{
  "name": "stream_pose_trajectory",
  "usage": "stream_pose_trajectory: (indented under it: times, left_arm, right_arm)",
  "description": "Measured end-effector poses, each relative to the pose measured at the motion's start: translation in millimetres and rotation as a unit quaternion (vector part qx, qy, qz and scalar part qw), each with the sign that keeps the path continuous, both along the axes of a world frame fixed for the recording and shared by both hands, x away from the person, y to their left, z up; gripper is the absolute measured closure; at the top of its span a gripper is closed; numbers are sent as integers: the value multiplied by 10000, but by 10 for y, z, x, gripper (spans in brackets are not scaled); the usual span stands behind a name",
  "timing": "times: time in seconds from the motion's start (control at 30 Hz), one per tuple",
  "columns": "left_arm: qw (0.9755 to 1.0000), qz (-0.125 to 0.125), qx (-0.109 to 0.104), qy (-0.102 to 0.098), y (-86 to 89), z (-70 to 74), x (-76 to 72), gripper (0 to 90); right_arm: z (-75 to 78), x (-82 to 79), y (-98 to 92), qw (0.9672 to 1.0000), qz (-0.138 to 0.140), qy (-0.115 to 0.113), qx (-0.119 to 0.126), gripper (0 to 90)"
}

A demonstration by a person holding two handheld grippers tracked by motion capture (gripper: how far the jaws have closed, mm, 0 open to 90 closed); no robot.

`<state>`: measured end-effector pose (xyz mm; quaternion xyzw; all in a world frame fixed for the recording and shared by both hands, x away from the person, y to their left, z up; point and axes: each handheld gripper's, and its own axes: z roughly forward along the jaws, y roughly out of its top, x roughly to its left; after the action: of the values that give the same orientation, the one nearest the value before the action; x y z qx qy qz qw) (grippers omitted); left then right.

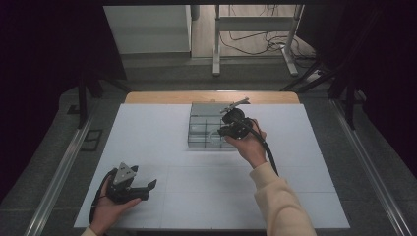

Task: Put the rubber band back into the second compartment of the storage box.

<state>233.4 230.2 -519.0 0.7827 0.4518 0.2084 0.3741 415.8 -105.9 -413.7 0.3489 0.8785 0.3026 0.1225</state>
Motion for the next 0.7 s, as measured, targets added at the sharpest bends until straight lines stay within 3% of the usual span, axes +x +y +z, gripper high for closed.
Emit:
stream_pose_trajectory:
  times: [0.7]
  left_arm:
    - [10000,2,-8,-8,5,5,3,151]
  right_arm:
    - [20,392,162,9997,-191,-10,-116,809]
